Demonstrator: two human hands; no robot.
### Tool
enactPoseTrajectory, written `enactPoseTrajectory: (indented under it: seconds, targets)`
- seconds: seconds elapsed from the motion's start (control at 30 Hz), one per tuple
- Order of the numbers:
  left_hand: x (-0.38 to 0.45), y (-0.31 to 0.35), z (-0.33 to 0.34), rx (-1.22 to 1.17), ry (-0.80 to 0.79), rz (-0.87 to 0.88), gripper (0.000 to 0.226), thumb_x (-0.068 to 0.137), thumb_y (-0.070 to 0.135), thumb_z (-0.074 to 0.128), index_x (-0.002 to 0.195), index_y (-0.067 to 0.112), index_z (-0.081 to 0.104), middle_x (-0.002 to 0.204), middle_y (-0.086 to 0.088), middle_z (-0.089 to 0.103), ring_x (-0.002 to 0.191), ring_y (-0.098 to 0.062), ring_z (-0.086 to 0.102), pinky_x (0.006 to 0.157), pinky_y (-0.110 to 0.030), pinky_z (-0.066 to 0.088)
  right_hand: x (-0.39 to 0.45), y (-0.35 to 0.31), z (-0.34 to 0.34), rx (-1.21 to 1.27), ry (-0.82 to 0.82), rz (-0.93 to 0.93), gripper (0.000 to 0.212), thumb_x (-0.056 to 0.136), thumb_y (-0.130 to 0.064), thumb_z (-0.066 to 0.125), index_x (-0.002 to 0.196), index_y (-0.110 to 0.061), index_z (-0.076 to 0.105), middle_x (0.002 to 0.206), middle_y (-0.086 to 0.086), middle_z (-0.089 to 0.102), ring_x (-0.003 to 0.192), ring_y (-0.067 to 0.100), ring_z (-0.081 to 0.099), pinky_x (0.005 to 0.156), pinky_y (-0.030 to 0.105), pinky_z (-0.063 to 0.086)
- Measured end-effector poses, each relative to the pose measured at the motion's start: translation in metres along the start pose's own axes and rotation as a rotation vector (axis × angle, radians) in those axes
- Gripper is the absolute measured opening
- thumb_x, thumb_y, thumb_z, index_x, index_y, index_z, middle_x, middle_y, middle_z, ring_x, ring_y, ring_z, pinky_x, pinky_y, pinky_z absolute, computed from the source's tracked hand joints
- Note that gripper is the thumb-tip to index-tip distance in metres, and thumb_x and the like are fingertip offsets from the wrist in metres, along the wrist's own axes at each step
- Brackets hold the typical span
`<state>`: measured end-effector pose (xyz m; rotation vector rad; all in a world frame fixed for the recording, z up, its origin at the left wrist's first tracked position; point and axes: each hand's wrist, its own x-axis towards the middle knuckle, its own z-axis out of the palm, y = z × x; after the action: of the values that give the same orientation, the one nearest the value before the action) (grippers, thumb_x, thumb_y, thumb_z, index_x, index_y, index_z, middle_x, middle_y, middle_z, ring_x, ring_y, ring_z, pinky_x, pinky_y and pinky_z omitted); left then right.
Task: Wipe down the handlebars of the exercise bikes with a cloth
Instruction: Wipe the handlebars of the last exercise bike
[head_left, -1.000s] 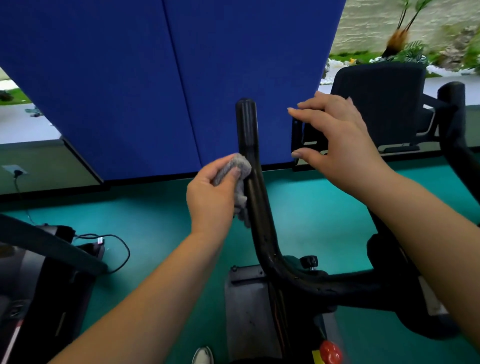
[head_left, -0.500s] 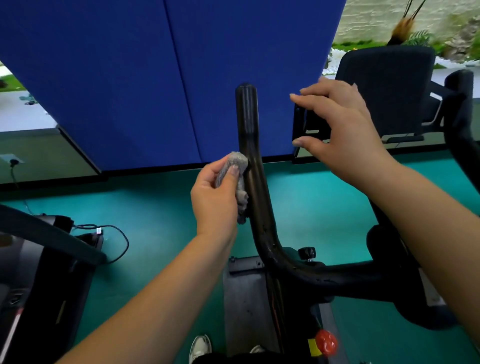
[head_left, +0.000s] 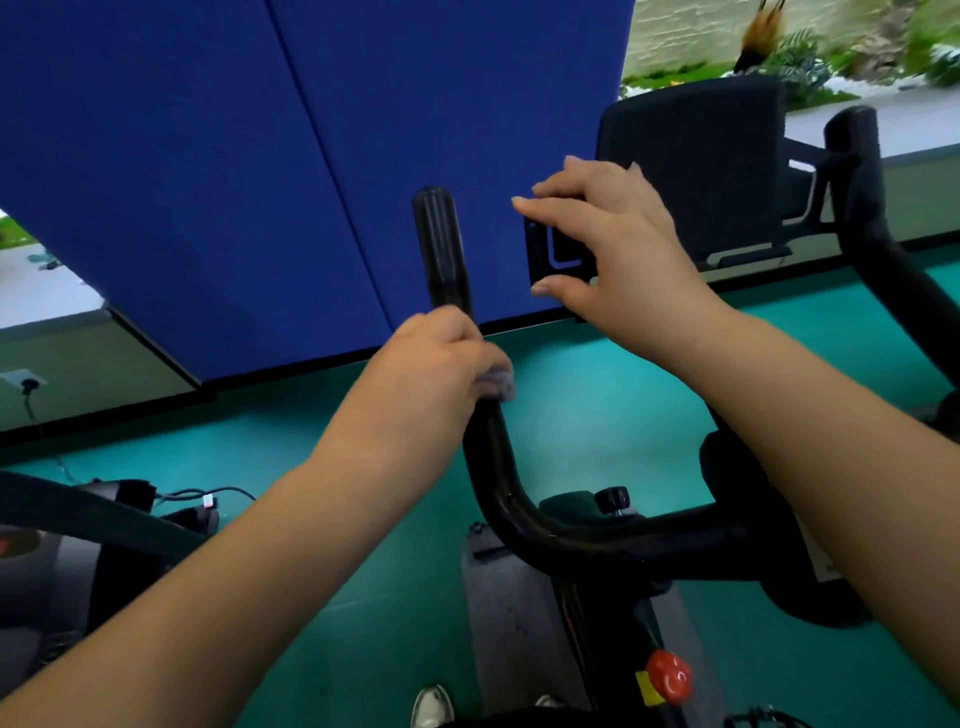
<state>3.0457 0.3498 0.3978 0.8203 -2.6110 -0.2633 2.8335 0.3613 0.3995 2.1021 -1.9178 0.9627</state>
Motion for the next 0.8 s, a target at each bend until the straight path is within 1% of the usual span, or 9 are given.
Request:
enactPoseTrajectory:
  seconds: [0.07, 0.1, 0.17, 0.27, 0.33, 0.43, 0.53, 0.63, 0.8]
  targets:
    - [-0.003, 0.003, -0.007, 0.062, -0.082, 0.113, 0.022, 0.080, 0.004, 0.072, 0.097, 0.017, 0.074, 0.093, 0.001, 0.062, 0.088, -0.024, 0.059, 0.070, -0.028, 0.050, 0.000, 0.001, 0.002, -0.006, 0.008, 0.001, 0.063, 0.076, -0.027, 0.078, 0.133, -0.024, 0.054, 0.133, -0.002, 0.049, 0.140, 0.017, 0.030, 0.115, 0.037, -0.001]
    - [0.004, 0.002, -0.011, 0.089, -0.122, 0.125, 0.023, 0.080, 0.007, 0.072, 0.100, 0.019, 0.074, 0.096, 0.003, 0.063, 0.093, -0.023, 0.058, 0.075, -0.032, 0.049, 0.000, 0.002, 0.002, -0.006, 0.011, 0.001, 0.063, 0.075, -0.028, 0.079, 0.133, -0.025, 0.055, 0.132, -0.002, 0.050, 0.140, 0.017, 0.031, 0.115, 0.037, 0.000]
    - [0.025, -0.006, -0.015, 0.117, -0.177, 0.106, 0.020, 0.085, 0.014, 0.068, 0.101, 0.023, 0.074, 0.099, 0.004, 0.063, 0.098, -0.019, 0.055, 0.082, -0.033, 0.046, 0.001, 0.003, 0.001, -0.003, 0.013, 0.000, 0.064, 0.074, -0.029, 0.079, 0.133, -0.025, 0.055, 0.131, -0.002, 0.050, 0.139, 0.018, 0.032, 0.114, 0.038, 0.001]
    - [0.053, -0.015, -0.017, 0.225, -0.259, 0.163, 0.016, 0.088, 0.021, 0.063, 0.101, 0.024, 0.072, 0.100, 0.004, 0.064, 0.096, -0.022, 0.053, 0.086, -0.036, 0.043, 0.002, 0.004, -0.001, -0.019, 0.014, -0.008, 0.064, 0.074, -0.030, 0.079, 0.133, -0.025, 0.055, 0.131, -0.001, 0.051, 0.139, 0.018, 0.033, 0.113, 0.038, 0.003]
    - [0.062, -0.013, -0.016, 0.284, -0.402, 0.192, 0.018, 0.090, 0.025, 0.062, 0.106, 0.025, 0.071, 0.104, 0.008, 0.065, 0.098, -0.018, 0.051, 0.088, -0.036, 0.042, 0.001, 0.004, 0.000, -0.026, 0.018, -0.014, 0.064, 0.075, -0.030, 0.079, 0.134, -0.025, 0.054, 0.131, -0.002, 0.050, 0.139, 0.018, 0.032, 0.114, 0.038, 0.003]
    - [0.073, -0.009, -0.023, 0.249, -0.588, 0.160, 0.021, 0.088, 0.026, 0.065, 0.108, 0.027, 0.069, 0.103, 0.013, 0.067, 0.097, -0.007, 0.051, 0.089, -0.026, 0.042, 0.001, 0.004, 0.002, -0.025, 0.020, -0.023, 0.064, 0.075, -0.029, 0.079, 0.133, -0.025, 0.055, 0.131, -0.001, 0.050, 0.138, 0.019, 0.033, 0.115, 0.040, 0.004]
    - [0.087, -0.016, -0.026, 0.312, -0.577, 0.175, 0.019, 0.086, 0.021, 0.064, 0.103, 0.027, 0.070, 0.097, 0.012, 0.069, 0.093, -0.009, 0.053, 0.086, -0.032, 0.046, 0.001, 0.006, 0.001, -0.023, 0.028, -0.024, 0.064, 0.074, -0.029, 0.079, 0.133, -0.025, 0.055, 0.131, -0.001, 0.051, 0.138, 0.019, 0.034, 0.114, 0.040, 0.005]
    - [0.092, -0.013, -0.019, 0.382, -0.599, 0.176, 0.014, 0.088, 0.025, 0.063, 0.099, 0.027, 0.070, 0.091, 0.011, 0.069, 0.096, -0.014, 0.050, 0.083, -0.039, 0.048, 0.001, 0.006, 0.001, -0.020, 0.024, -0.025, 0.064, 0.074, -0.029, 0.079, 0.133, -0.025, 0.055, 0.132, -0.001, 0.050, 0.138, 0.018, 0.033, 0.115, 0.039, 0.004]
    - [0.086, 0.014, 0.000, 0.288, -0.936, 0.163, 0.016, 0.085, 0.016, 0.066, 0.099, 0.022, 0.071, 0.092, 0.013, 0.072, 0.090, -0.009, 0.067, 0.084, -0.029, 0.053, 0.001, 0.005, 0.001, -0.015, 0.027, -0.031, 0.062, 0.075, -0.030, 0.078, 0.133, -0.025, 0.055, 0.131, -0.001, 0.050, 0.138, 0.018, 0.033, 0.114, 0.038, 0.003]
